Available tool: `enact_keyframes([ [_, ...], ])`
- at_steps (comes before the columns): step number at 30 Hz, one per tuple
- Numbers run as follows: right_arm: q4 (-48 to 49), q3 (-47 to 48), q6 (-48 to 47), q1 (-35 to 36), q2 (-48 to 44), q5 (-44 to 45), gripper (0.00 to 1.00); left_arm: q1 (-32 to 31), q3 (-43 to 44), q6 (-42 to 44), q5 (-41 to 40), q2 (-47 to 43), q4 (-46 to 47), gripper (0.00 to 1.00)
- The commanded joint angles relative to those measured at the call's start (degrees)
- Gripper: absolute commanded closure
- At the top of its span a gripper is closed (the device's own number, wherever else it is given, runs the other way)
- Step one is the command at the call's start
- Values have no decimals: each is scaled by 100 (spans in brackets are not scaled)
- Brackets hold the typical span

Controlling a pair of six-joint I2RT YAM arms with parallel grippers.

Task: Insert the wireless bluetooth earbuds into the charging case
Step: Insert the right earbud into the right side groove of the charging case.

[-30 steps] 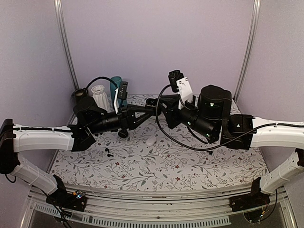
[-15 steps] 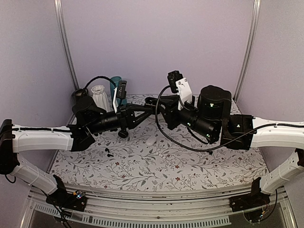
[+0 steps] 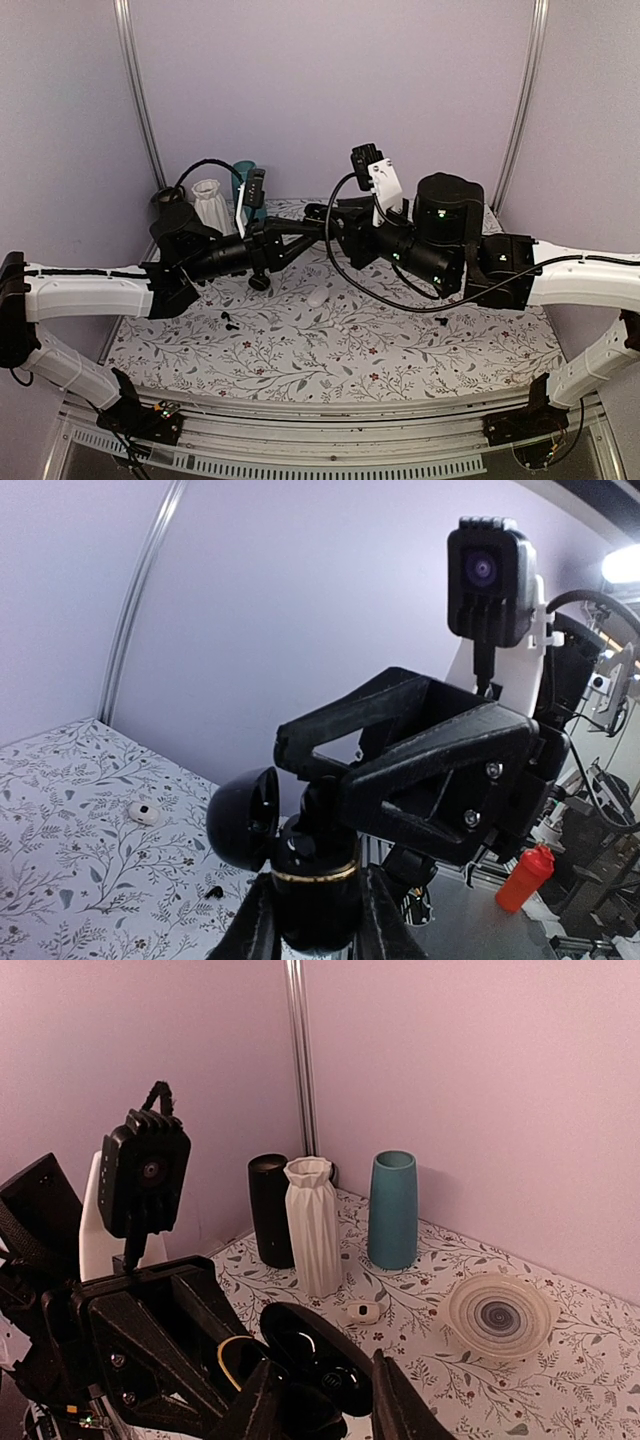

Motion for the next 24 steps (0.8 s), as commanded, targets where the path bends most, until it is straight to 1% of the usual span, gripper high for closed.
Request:
enact_keyframes([
  [1,-378,149,196,34,27,9,68,28,22,144,131,-189,379,100],
  [5,-489,202,320,31,-37,36,66,28,20,207,141,-195,356,100],
  [8,-562,245,437,29,-104,-50,61,20,20,339,141,-212,273,100],
  [10,-597,273,477,21,-159,-214,58,10,20,477,142,-234,183,100],
  [12,-612,274,544,-6,-222,-410,53,7,20,628,120,-260,72,100],
  [15,-654,249,728,-151,-343,-765,50,2,20,782,131,-274,-14,100],
  [20,-504,34,1090,-440,-637,-1467,46,-20,-27,953,149,-293,-27,100],
  [23,-462,-21,1315,-600,-804,-1724,46,-36,-86,1095,180,-326,-26,100],
  [24,-442,-179,1383,-665,-868,-1804,46,-50,-118,1169,185,-341,-27,100],
])
